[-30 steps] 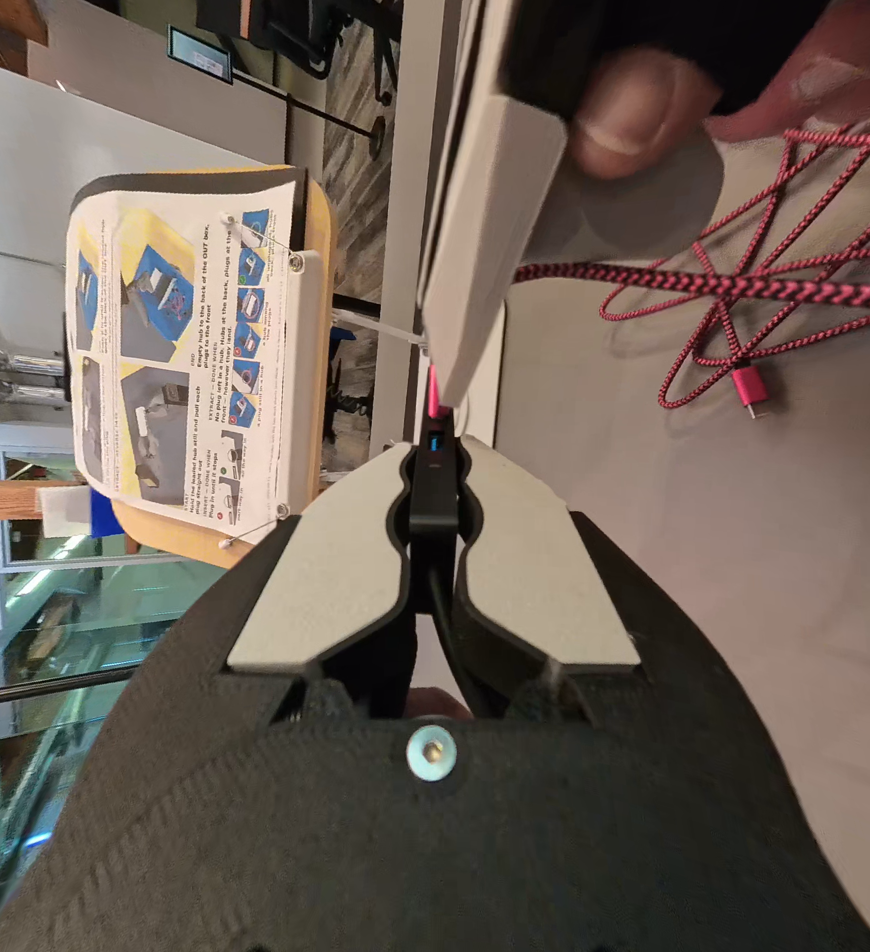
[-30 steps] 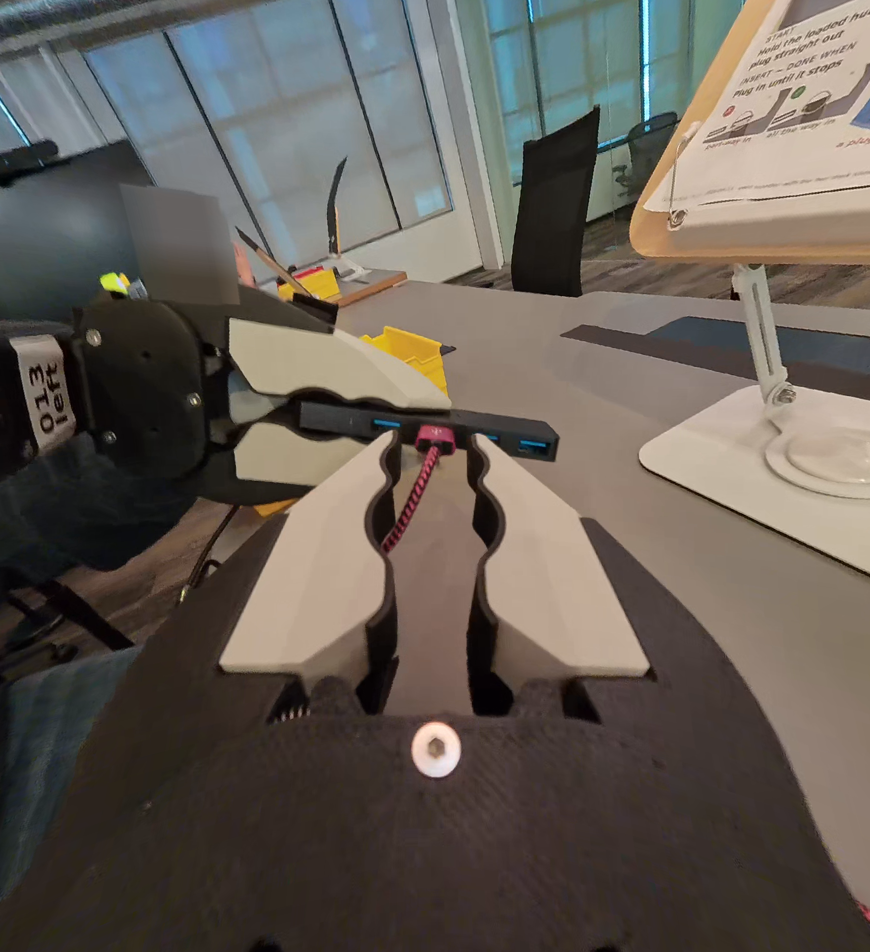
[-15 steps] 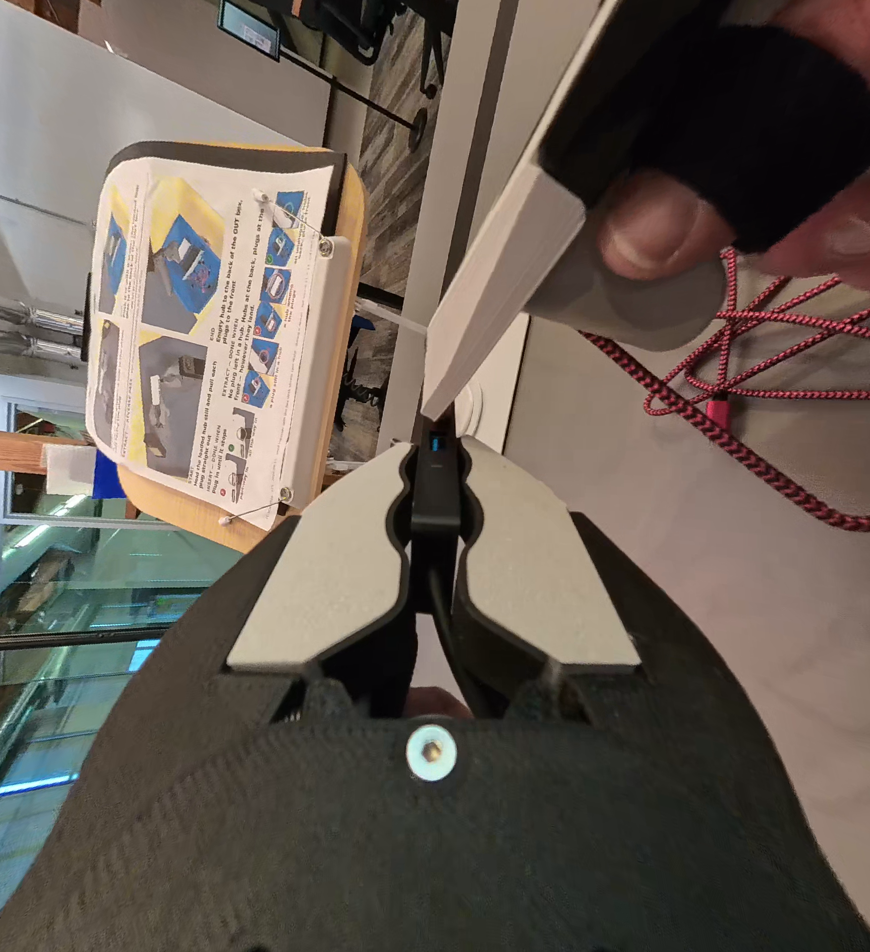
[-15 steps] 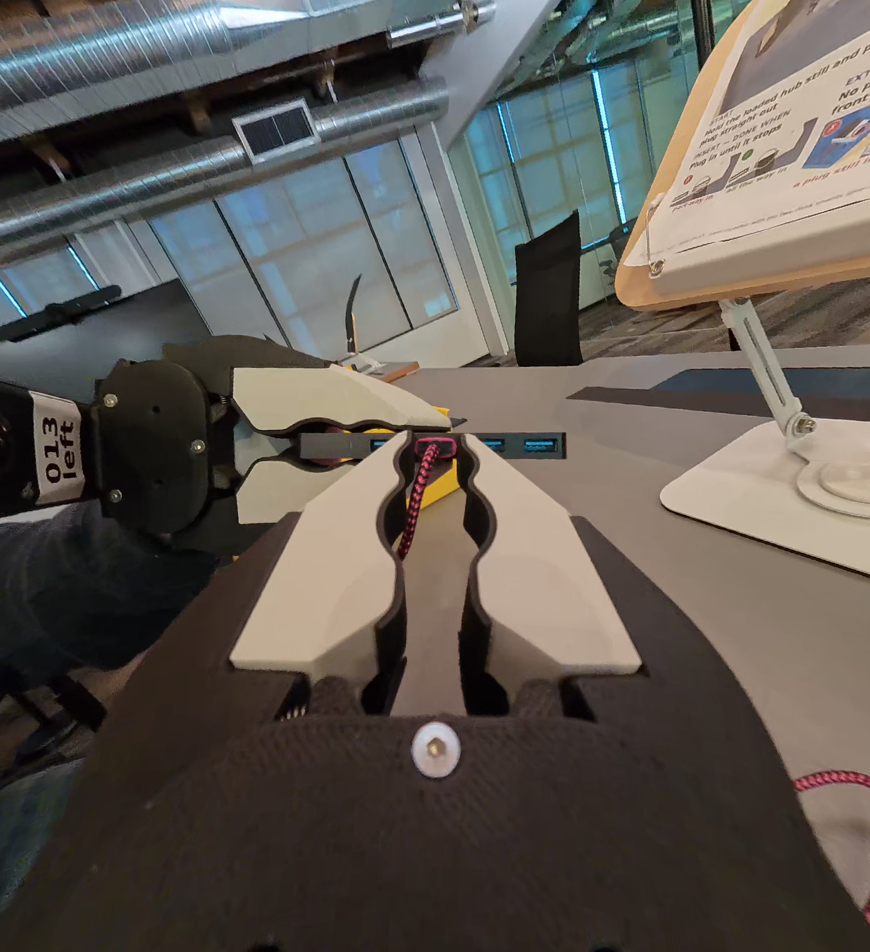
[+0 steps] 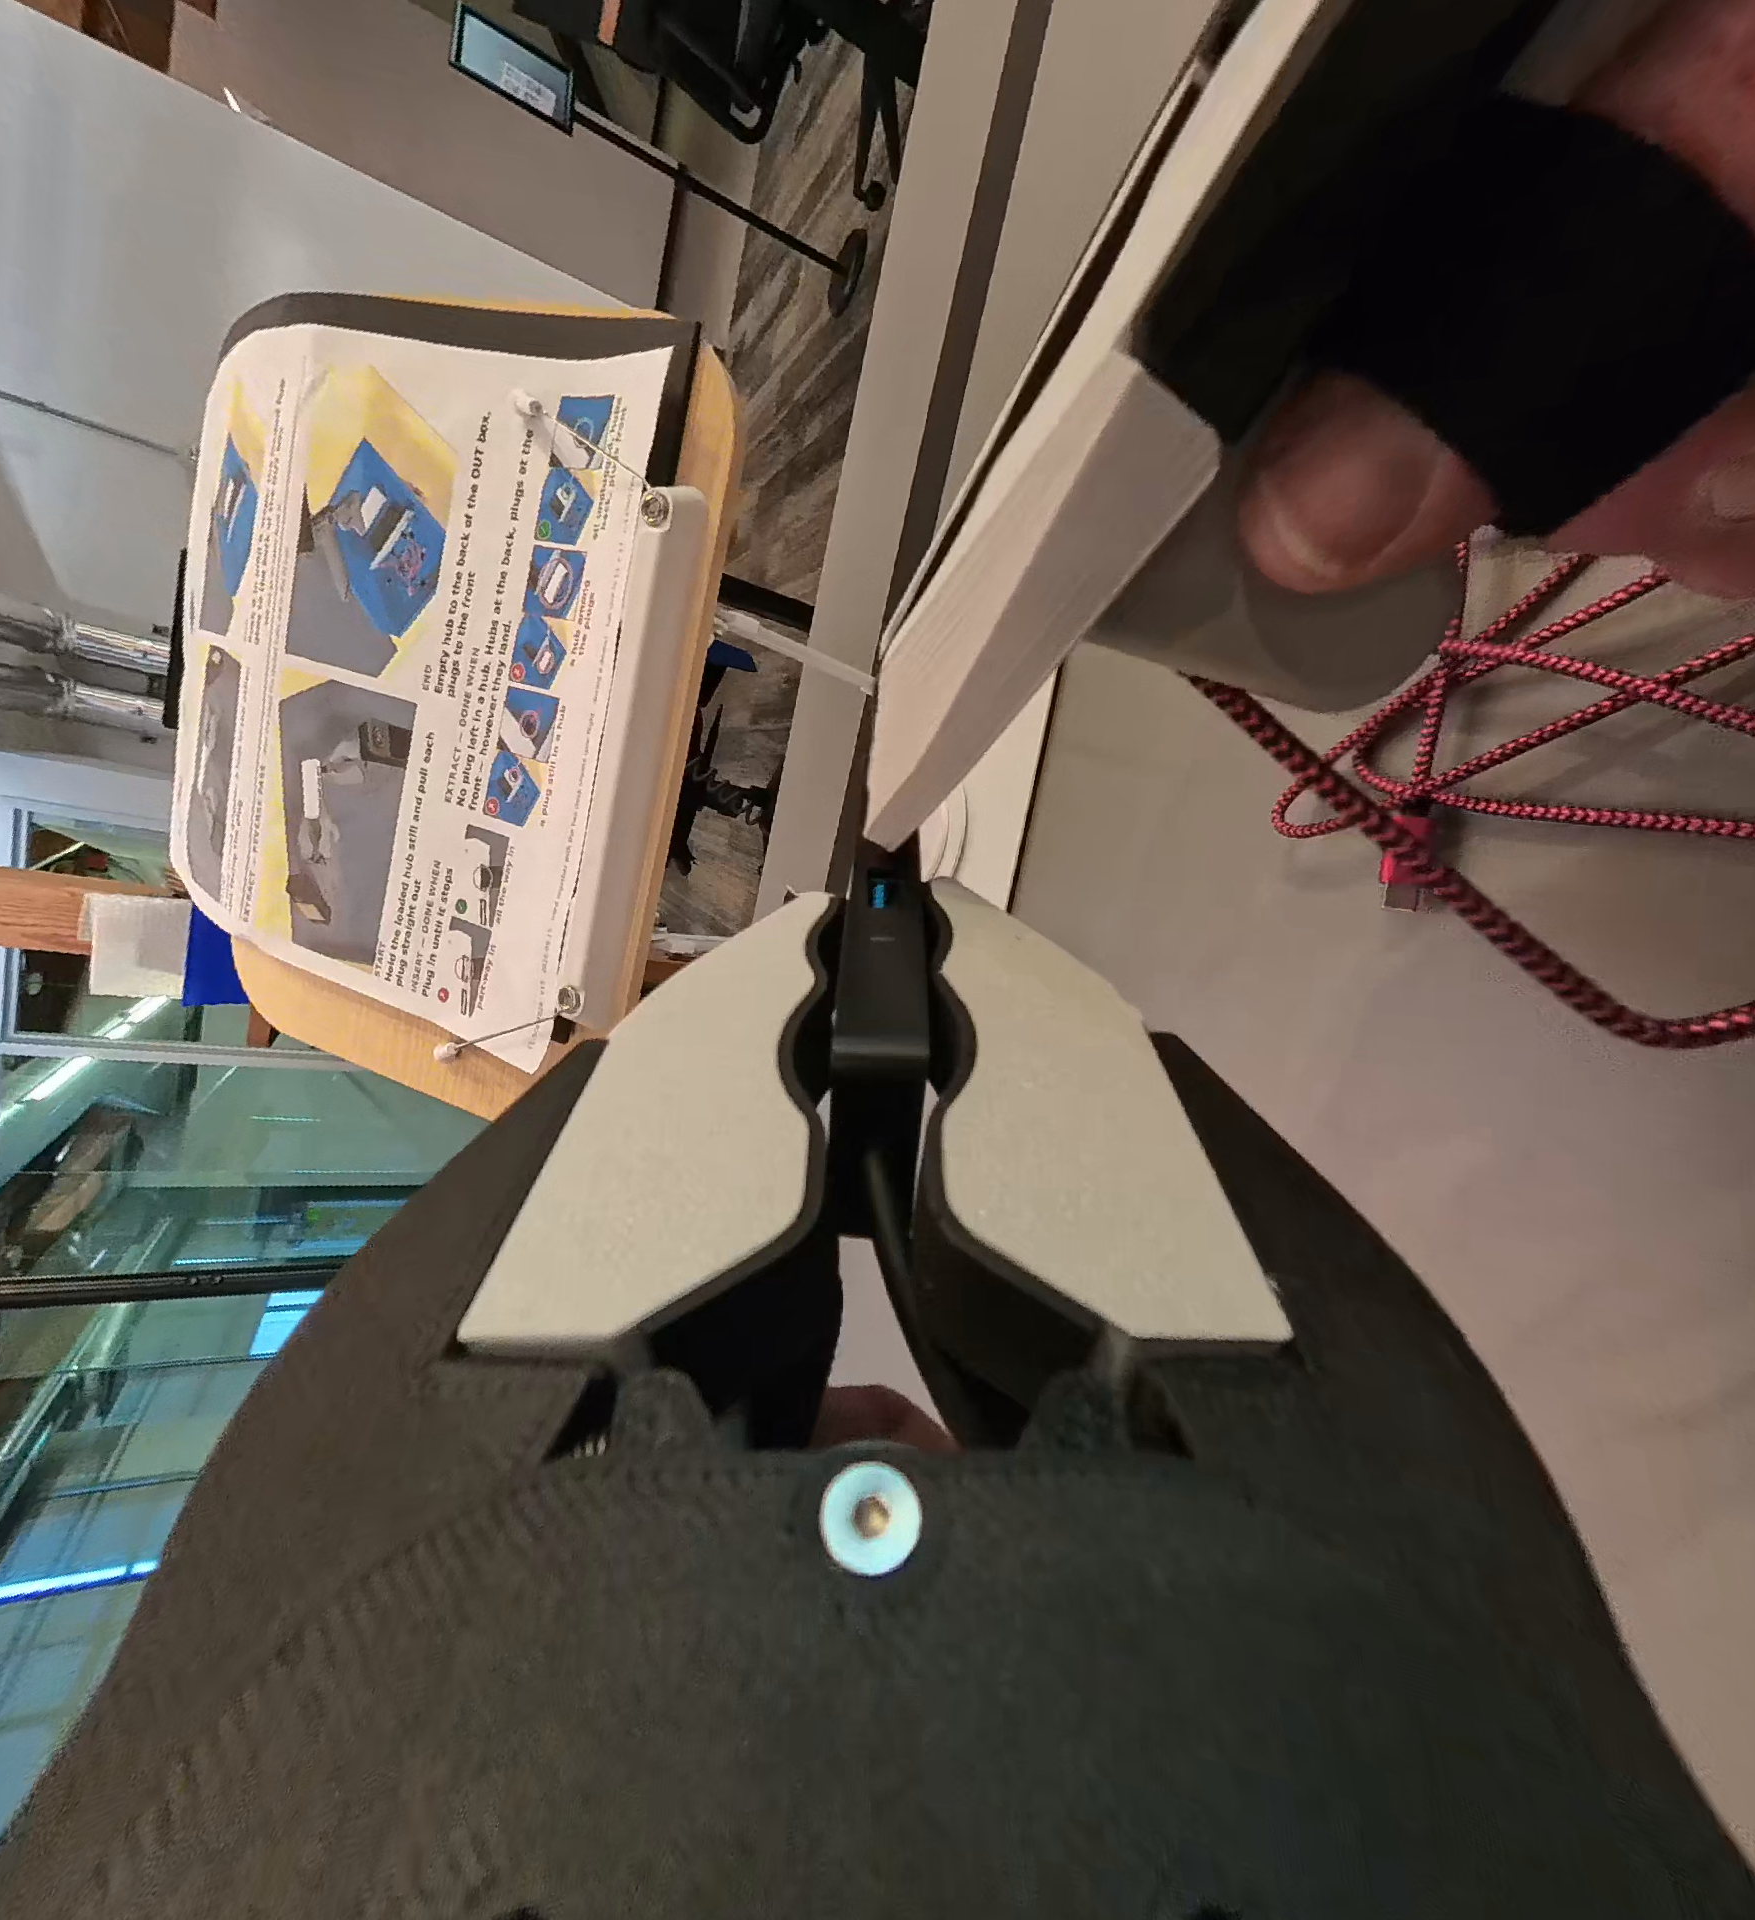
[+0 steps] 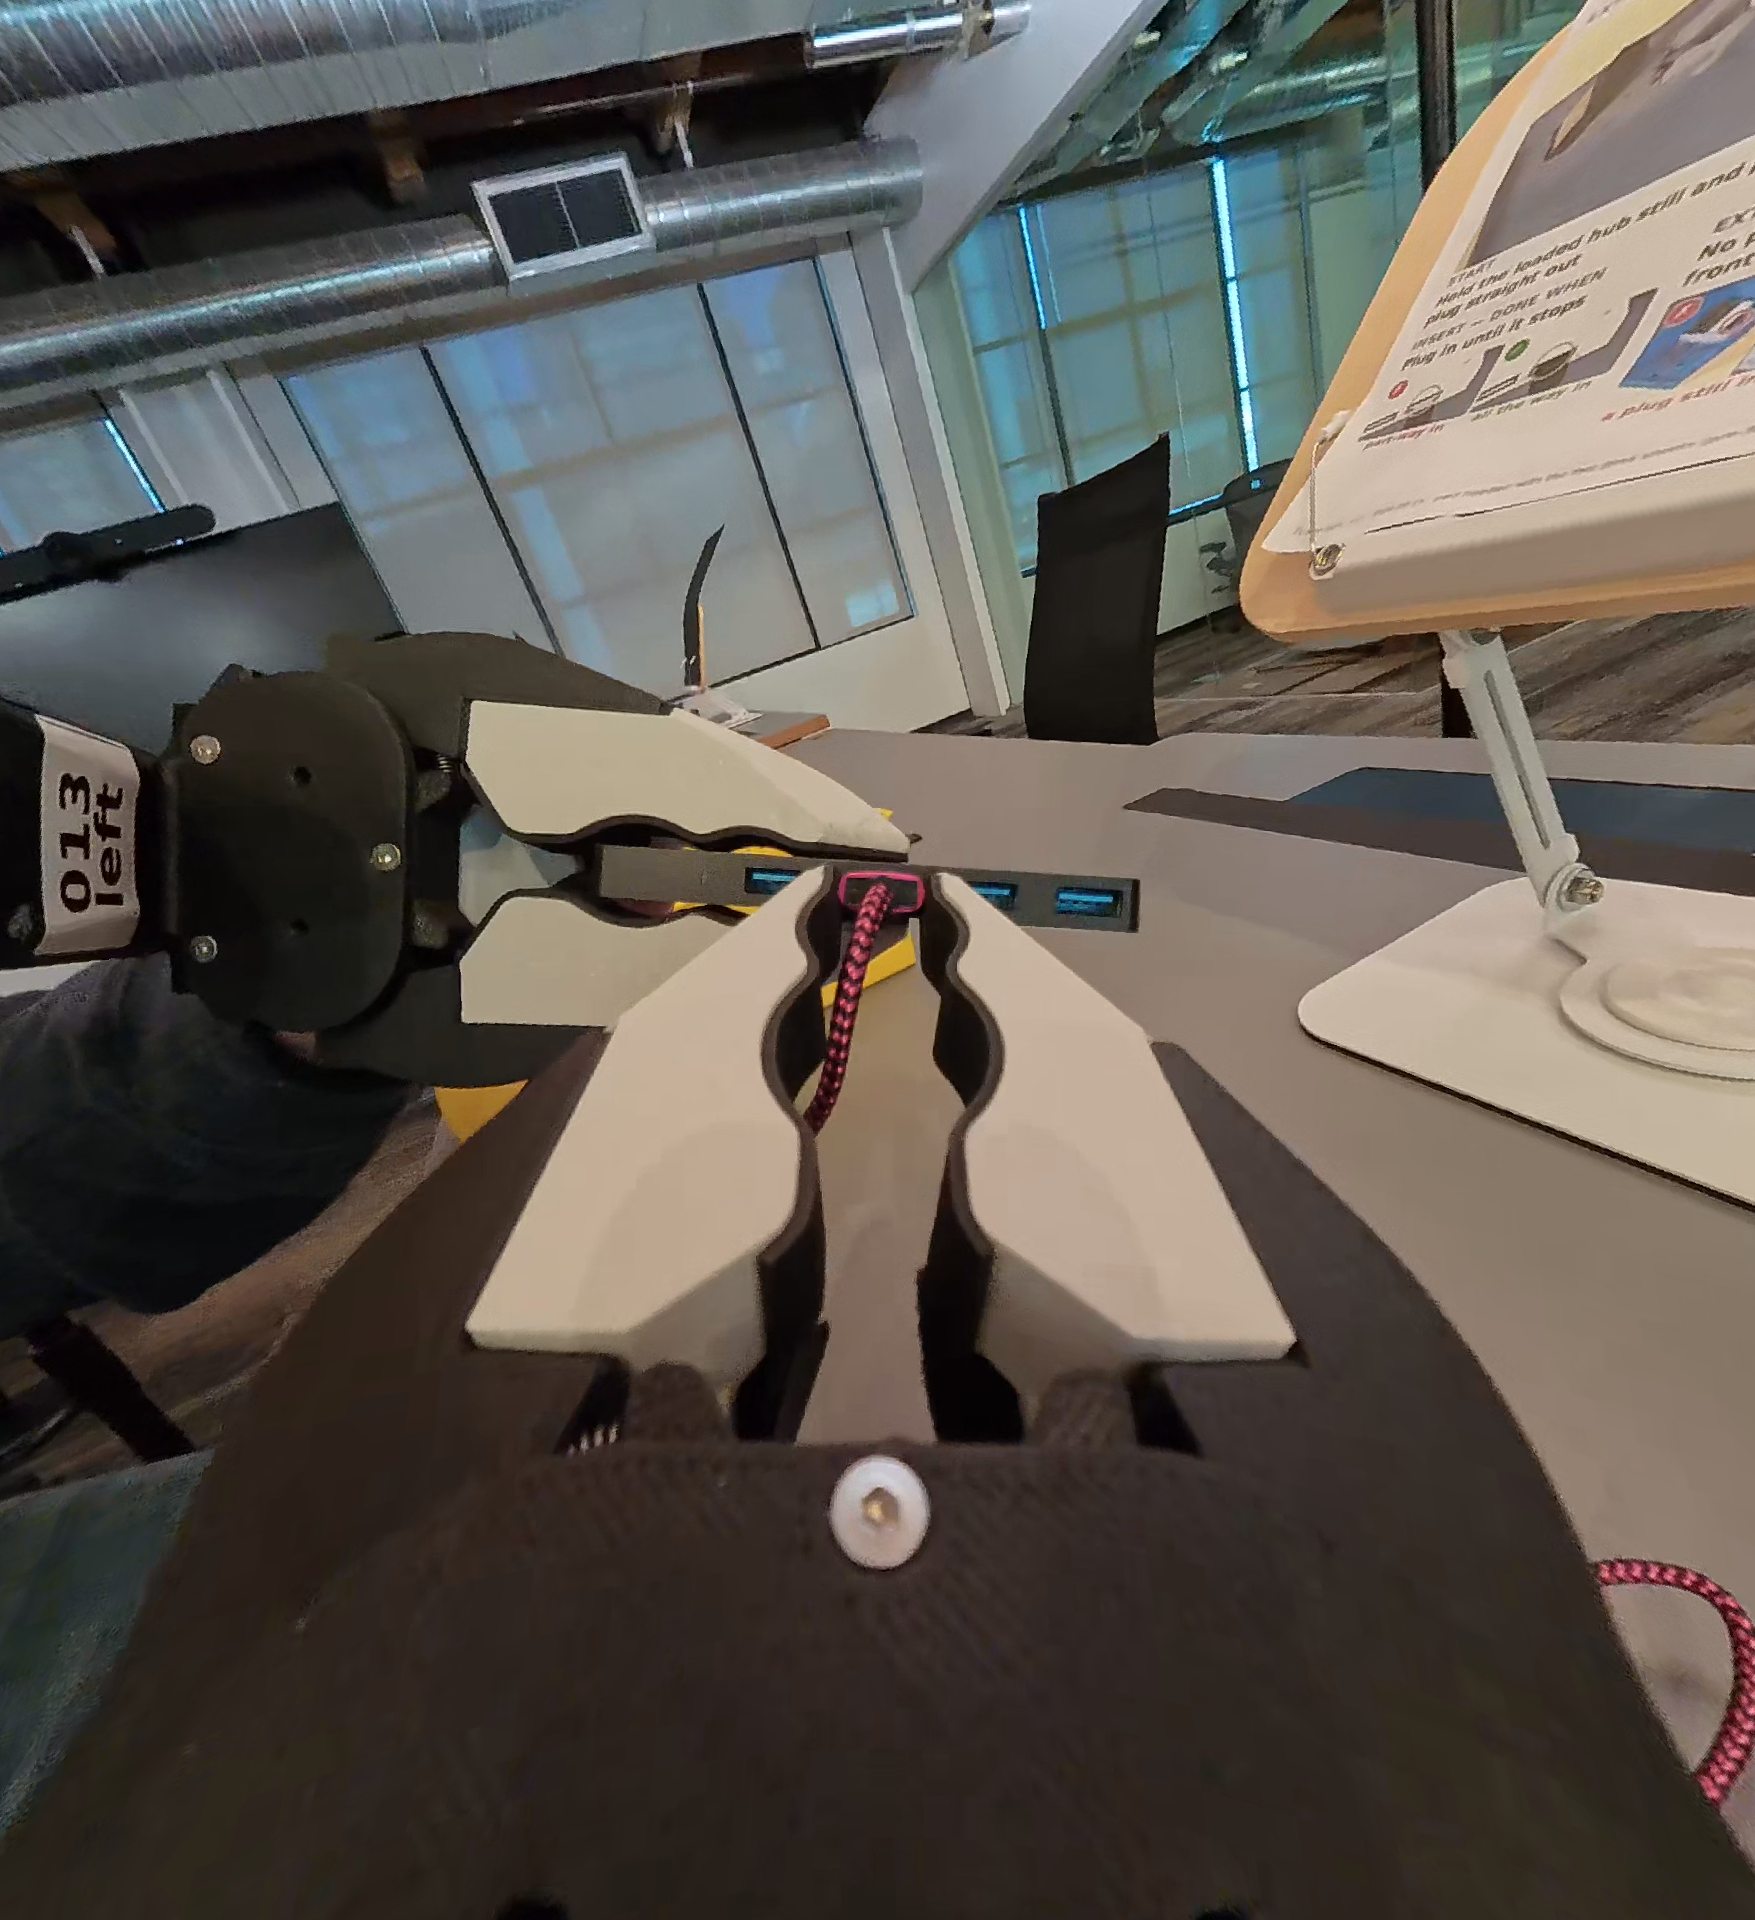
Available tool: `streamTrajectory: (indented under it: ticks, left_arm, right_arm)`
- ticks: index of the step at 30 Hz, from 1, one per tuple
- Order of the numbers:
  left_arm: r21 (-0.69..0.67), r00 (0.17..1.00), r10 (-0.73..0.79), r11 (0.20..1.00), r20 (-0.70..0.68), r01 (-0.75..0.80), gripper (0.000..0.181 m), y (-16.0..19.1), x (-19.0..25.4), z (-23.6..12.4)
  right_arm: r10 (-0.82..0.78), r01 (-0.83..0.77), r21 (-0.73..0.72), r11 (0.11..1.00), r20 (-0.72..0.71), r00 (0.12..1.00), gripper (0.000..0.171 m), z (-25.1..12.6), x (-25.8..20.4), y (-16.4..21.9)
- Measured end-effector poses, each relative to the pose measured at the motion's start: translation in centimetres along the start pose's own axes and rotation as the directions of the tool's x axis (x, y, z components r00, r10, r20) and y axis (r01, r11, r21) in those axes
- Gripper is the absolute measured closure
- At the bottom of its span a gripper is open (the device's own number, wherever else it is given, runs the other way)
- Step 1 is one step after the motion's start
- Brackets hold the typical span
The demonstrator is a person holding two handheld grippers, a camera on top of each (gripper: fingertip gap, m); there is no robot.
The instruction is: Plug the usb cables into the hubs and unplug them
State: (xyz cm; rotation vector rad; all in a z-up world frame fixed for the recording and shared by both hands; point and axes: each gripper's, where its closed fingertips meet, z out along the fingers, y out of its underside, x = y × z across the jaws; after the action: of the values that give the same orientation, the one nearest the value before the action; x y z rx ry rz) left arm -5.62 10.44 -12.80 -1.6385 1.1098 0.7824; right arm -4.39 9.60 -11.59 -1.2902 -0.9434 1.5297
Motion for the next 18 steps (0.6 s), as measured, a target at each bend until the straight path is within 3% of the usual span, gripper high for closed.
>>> streamTrajectory:
  ticks: [5,18]
  left_arm:
    - [-0.005,1.000,0.019,1.000,-0.001,-0.019,0.170,0.02,0.12,0.10]
    - [0.022,0.999,0.020,1.000,0.037,-0.021,0.169,-0.45,-0.38,0.17]
  right_arm:
    - [0.013,-0.012,-0.048,0.999,0.008,1.000,0.158,-0.08,0.09,0.21]
    - [0.023,-0.024,-0.010,1.000,-0.004,1.000,0.160,-0.39,0.12,-0.30]
